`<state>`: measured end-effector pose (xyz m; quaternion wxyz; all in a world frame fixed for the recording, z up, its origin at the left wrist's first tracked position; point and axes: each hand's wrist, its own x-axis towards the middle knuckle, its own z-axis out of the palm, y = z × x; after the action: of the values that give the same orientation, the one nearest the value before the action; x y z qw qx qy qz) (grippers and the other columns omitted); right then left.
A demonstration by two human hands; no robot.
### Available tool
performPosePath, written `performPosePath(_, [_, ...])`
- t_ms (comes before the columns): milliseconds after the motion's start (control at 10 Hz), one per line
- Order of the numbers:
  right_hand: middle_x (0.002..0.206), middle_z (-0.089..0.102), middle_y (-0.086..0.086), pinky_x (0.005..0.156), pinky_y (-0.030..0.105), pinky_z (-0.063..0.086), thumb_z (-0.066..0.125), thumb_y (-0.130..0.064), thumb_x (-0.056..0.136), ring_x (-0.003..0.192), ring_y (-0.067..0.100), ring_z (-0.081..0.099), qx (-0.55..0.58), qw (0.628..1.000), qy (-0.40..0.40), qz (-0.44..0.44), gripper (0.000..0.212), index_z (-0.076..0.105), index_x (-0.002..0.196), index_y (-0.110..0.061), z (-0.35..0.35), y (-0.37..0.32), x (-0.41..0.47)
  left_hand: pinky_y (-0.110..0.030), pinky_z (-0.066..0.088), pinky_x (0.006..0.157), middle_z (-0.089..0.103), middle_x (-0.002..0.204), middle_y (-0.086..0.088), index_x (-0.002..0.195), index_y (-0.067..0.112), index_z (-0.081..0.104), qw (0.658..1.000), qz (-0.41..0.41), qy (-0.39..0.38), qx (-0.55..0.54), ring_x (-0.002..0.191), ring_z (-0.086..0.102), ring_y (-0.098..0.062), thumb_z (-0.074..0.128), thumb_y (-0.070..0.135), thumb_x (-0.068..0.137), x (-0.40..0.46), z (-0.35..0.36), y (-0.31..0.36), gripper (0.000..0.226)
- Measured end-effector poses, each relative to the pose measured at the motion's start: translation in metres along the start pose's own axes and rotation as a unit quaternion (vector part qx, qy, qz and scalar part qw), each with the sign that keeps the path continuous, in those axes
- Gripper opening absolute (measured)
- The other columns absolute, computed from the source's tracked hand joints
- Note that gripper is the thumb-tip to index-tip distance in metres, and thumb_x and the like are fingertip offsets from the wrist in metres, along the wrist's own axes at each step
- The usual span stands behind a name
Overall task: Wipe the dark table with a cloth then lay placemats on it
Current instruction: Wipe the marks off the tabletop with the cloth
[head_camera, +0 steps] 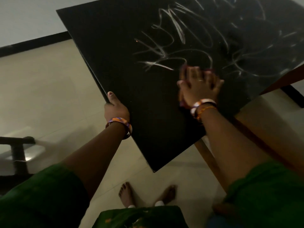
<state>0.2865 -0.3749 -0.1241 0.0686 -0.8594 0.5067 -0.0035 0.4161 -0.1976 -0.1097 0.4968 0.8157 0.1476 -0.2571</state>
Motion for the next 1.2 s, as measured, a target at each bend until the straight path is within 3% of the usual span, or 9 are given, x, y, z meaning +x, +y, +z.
performPosePath(100, [0.159, 0.001, -0.011, 0.108, 0.066, -0.009, 0.022, -0.057, 0.094, 0.146, 0.029, -0.005, 0.024, 0.986, -0.013, 0.167, 0.062, 0.008, 0.15, -0.036, -0.021, 0.095, 0.011, -0.04, 0.036, 0.098, 0.039, 0.138, -0.017, 0.134, 0.005, 0.035, 0.986, 0.114, 0.058, 0.111, 0.124, 0.042, -0.031, 0.033, 0.041, 0.098, 0.001, 0.0, -0.002, 0.052])
performPosePath(200, [0.16, 0.0, -0.006, 0.109, 0.065, -0.008, 0.022, -0.053, 0.097, 0.145, 0.032, -0.006, 0.025, 0.974, -0.022, 0.223, 0.061, 0.008, 0.151, -0.03, -0.028, 0.11, 0.013, -0.045, 0.022, 0.111, 0.017, 0.152, -0.015, 0.143, 0.009, 0.021, 0.944, 0.229, 0.064, 0.228, 0.139, 0.02, -0.033, 0.041, 0.04, 0.095, -0.009, 0.001, -0.006, 0.06])
performPosePath(300, [0.16, 0.003, 0.002, 0.11, 0.064, -0.008, 0.024, -0.049, 0.098, 0.145, 0.035, -0.001, -0.005, 0.998, 0.0, 0.068, 0.061, 0.008, 0.152, -0.025, -0.014, 0.056, 0.001, -0.047, 0.009, 0.114, 0.002, 0.156, -0.007, 0.145, 0.015, 0.019, 0.867, 0.357, 0.02, 0.348, 0.143, 0.003, -0.03, 0.046, 0.041, 0.092, -0.029, 0.02, -0.006, 0.064])
performPosePath(500, [0.159, 0.009, -0.004, 0.112, 0.053, -0.011, 0.031, -0.05, 0.096, 0.146, 0.026, 0.003, -0.009, 0.977, -0.02, -0.212, 0.062, 0.013, 0.151, -0.028, 0.0, -0.025, -0.022, -0.048, 0.008, 0.115, 0.007, 0.156, -0.01, 0.145, 0.011, 0.019, 0.858, 0.344, 0.035, 0.38, 0.144, 0.006, -0.029, 0.038, 0.036, 0.096, -0.026, 0.053, 0.017, 0.059])
performPosePath(600, [0.159, 0.009, -0.005, 0.113, 0.054, -0.009, 0.03, -0.05, 0.096, 0.146, 0.025, 0.004, -0.004, 0.988, -0.005, -0.157, 0.062, 0.012, 0.151, -0.03, -0.008, 0.02, 0.011, -0.048, 0.011, 0.116, 0.014, 0.155, -0.012, 0.144, 0.008, 0.024, 0.861, 0.317, 0.051, 0.395, 0.143, 0.011, -0.029, 0.036, 0.033, 0.097, -0.018, 0.053, 0.019, 0.054])
performPosePath(800, [0.16, 0.002, 0.0, 0.113, 0.058, -0.007, 0.022, -0.048, 0.099, 0.146, 0.028, -0.001, -0.007, 0.994, -0.029, 0.106, 0.06, 0.007, 0.152, -0.025, -0.03, 0.133, 0.051, -0.047, 0.012, 0.115, 0.017, 0.154, -0.013, 0.143, 0.007, 0.026, 0.855, 0.304, 0.075, 0.414, 0.143, 0.012, -0.029, 0.033, 0.031, 0.098, -0.017, 0.06, 0.017, 0.051])
performPosePath(900, [0.159, 0.006, 0.006, 0.113, 0.059, -0.004, 0.025, -0.046, 0.098, 0.145, 0.035, 0.002, -0.011, 0.999, -0.005, 0.032, 0.062, 0.009, 0.152, -0.02, -0.02, 0.077, 0.039, -0.047, 0.012, 0.115, 0.018, 0.154, -0.012, 0.143, 0.007, 0.026, 0.853, 0.307, 0.086, 0.413, 0.143, 0.013, -0.029, 0.034, 0.03, 0.098, -0.017, 0.062, 0.018, 0.051])
performPosePath(1100, [0.159, 0.009, -0.002, 0.113, 0.051, -0.012, 0.03, -0.049, 0.096, 0.146, 0.027, 0.003, -0.004, 0.961, -0.033, -0.274, 0.062, 0.013, 0.151, -0.027, -0.001, -0.033, -0.009, -0.048, 0.013, 0.115, 0.019, 0.154, -0.011, 0.143, 0.009, 0.028, 0.851, 0.309, 0.086, 0.415, 0.143, 0.014, -0.028, 0.036, 0.029, 0.098, -0.016, 0.059, 0.018, 0.05])
performPosePath(1200, [0.159, 0.01, -0.004, 0.113, 0.052, -0.008, 0.028, -0.05, 0.096, 0.146, 0.026, 0.006, -0.019, 0.97, -0.017, -0.242, 0.061, 0.013, 0.15, -0.029, -0.004, -0.002, 0.023, -0.047, 0.013, 0.115, 0.018, 0.154, -0.011, 0.143, 0.009, 0.027, 0.85, 0.306, 0.086, 0.42, 0.143, 0.014, -0.028, 0.036, 0.029, 0.098, -0.016, 0.058, 0.018, 0.05])
